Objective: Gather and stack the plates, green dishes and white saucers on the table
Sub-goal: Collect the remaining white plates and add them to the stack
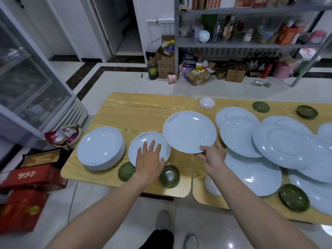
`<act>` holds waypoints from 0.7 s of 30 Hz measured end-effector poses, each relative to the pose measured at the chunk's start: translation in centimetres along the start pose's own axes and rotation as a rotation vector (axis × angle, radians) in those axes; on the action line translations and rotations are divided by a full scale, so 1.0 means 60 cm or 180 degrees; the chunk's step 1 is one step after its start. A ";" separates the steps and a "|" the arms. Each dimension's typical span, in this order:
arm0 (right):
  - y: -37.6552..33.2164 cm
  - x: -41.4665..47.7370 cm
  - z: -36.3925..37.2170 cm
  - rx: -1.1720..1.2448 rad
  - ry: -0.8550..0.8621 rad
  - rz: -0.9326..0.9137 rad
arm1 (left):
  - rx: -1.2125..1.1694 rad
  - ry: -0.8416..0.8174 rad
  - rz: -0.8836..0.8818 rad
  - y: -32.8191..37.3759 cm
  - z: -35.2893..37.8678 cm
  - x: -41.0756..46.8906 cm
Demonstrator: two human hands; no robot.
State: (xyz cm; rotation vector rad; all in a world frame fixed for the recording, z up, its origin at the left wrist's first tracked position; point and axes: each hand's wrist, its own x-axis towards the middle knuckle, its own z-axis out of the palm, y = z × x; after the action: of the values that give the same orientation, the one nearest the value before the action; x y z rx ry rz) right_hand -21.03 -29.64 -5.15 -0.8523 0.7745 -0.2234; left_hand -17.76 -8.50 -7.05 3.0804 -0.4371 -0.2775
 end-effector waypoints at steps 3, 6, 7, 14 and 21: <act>0.008 -0.019 -0.017 -0.0010 -0.0013 0.0041 | -0.0047 -0.0027 -0.0062 0.001 0.017 -0.020; 0.007 -0.028 -0.027 -0.0060 0.0033 0.0012 | -0.0096 -0.0076 -0.0148 -0.002 0.032 -0.023; 0.007 -0.031 -0.029 -0.0074 0.0059 0.0011 | -0.0109 -0.0094 -0.0187 -0.004 0.038 -0.024; 0.018 -0.036 -0.033 -0.0184 0.0189 0.0010 | -0.0558 -0.0037 -0.0596 -0.028 0.084 -0.021; 0.044 -0.042 -0.031 -0.0273 0.0297 0.0069 | -0.1883 -0.0080 -0.1435 -0.034 0.109 -0.014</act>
State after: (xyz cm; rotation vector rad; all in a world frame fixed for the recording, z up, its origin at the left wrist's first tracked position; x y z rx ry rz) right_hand -24.42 -27.83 -6.60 -0.9191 0.8853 -0.2130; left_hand -19.14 -6.27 -13.40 2.5462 0.3027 -0.3698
